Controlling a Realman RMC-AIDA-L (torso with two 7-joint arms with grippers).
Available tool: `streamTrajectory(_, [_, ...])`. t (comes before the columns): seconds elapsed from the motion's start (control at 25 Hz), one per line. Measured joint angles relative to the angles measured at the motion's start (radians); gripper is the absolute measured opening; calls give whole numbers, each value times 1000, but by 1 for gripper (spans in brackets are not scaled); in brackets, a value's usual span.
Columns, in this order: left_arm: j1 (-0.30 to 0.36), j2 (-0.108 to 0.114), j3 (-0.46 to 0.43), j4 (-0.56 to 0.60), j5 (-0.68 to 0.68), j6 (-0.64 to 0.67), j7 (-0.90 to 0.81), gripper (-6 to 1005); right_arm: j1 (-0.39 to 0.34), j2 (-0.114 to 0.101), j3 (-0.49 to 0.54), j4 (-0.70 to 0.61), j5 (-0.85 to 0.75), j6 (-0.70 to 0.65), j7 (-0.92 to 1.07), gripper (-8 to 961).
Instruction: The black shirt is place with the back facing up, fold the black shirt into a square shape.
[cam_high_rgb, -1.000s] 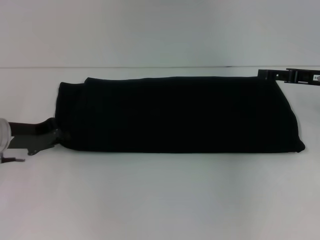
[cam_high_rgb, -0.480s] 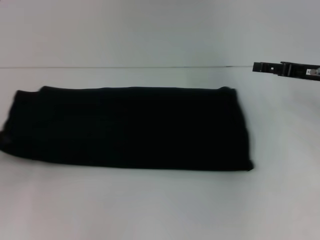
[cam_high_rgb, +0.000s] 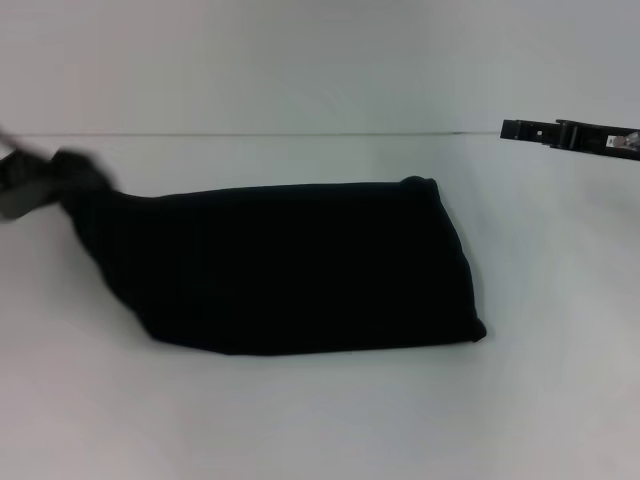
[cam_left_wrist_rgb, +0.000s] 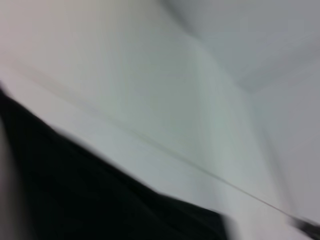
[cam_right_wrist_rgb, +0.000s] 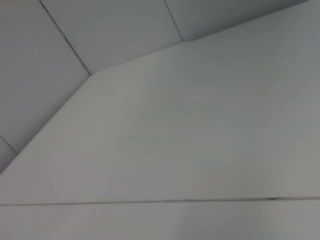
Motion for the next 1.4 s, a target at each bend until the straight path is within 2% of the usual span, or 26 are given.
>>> streamTrajectory(0.08, [-79, -15, 67, -56, -59, 13, 6, 74, -7, -1, -4, -3, 2, -2, -3, 859])
streamTrajectory(0.16, [-142, -47, 119, -100, -101, 7, 15, 86, -16, -7, -5, -4, 1, -5, -5, 859])
streamTrajectory(0.2, [-171, -69, 148, -119, -114, -1, 22, 92, -23, -10, -6, -5, 1, -9, -7, 859])
streamTrajectory(0.24, [-211, -108, 184, -133, -123, -20, 32, 98, -29, -14, -6, -5, 1, -9, -8, 859])
streamTrajectory(0.28, [-222, -120, 191, -134, -124, -29, 33, 104, -37, -18, -6, -7, 2, -12, -9, 859])
streamTrajectory(0.32, [-246, -151, 212, -137, -126, -49, 36, 109, -46, -23, -5, -10, 3, -19, -10, 859])
streamTrajectory(0.36, [-266, -192, 231, -138, -127, -83, 41, 115, -54, -29, -4, -14, 4, -26, -12, 859])
streamTrajectory(0.44, [-286, -247, 248, -156, -134, -160, 49, 127, -68, -39, -1, -25, 6, -40, -13, 859])
streamTrajectory(0.48, [-290, -260, 251, -197, -153, -222, 64, 133, -73, -42, -1, -29, 6, -50, -13, 859])
streamTrajectory(0.52, [-291, -267, 250, -255, -179, -297, 91, 139, -78, -45, -1, -34, 6, -55, -14, 859])
streamTrajectory(0.64, [-278, -264, 218, -503, -309, -480, 252, 156, -93, -51, -1, -48, 5, -69, -16, 859])
streamTrajectory(0.76, [-232, -273, 154, -654, -446, -507, 507, 174, -98, -54, -6, -54, 2, -70, -17, 859])
streamTrajectory(0.88, [-219, -274, 122, -734, -478, -465, 662, 191, -99, -60, -8, -54, 0, -74, -17, 859])
streamTrajectory(0.96, [-220, -272, 128, -742, -476, -417, 691, 203, -99, -62, -17, -51, -4, -82, -13, 859])
streamTrajectory(1.04, [-219, -268, 139, -721, -474, -324, 693, 282, -97, -65, -28, -48, -5, -104, 2, 858])
streamTrajectory(1.16, [-185, -263, 147, -622, -473, -186, 691, 401, -86, -74, -52, -43, -6, -156, 55, 856])
streamTrajectory(1.32, [-117, -255, 161, -504, -471, -171, 669, 566, -59, -77, -108, -28, -6, -211, 137, 856])
streamTrajectory(1.4, [-87, -240, 162, -466, -471, -196, 647, 646, -46, -75, -132, -15, -6, -212, 158, 857])
